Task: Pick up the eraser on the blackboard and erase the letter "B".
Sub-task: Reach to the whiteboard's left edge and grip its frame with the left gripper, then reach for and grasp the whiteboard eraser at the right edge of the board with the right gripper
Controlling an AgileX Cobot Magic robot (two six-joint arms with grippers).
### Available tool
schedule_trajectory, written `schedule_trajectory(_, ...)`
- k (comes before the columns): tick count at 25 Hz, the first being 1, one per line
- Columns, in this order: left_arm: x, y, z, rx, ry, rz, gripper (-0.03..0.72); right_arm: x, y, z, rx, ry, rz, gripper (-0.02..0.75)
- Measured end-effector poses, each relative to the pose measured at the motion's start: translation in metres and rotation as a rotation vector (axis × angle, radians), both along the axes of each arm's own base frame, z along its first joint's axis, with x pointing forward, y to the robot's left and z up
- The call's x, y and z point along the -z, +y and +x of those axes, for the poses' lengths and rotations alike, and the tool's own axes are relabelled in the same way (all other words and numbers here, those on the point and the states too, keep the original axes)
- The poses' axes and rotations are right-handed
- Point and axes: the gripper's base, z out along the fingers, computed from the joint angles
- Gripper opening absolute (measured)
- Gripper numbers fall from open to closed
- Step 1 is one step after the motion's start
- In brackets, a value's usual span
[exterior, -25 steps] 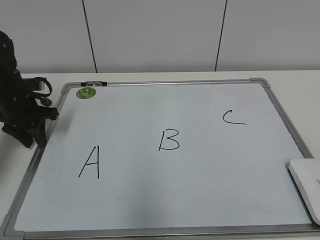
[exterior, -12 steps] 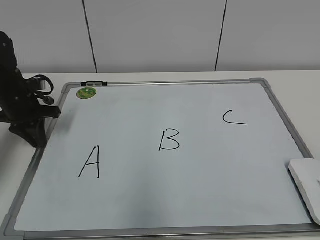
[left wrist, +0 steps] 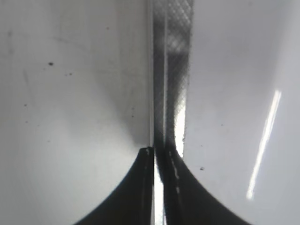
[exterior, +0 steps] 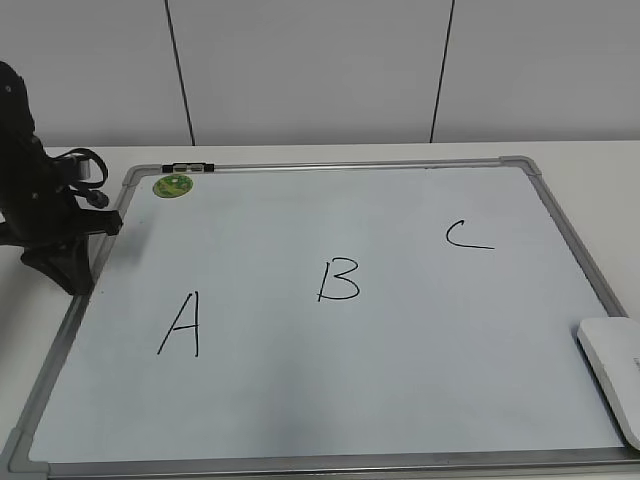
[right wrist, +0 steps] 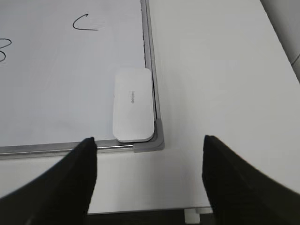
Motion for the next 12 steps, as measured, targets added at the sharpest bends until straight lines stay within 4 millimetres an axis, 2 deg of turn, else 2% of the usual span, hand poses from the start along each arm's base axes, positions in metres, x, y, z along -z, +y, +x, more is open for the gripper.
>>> schedule_trajectory(7,0.0,0.0,0.0,0.0,0.002,-0.001,0.026,-0.035,-0.01,0.037,0.049,0.011,-0.117,0.521)
schedule_trajectory(12,0.0,0.001,0.0,0.002,0.002,0.006,0.027,-0.042,-0.012,0.065,0.045,0.029,-0.141,0.521)
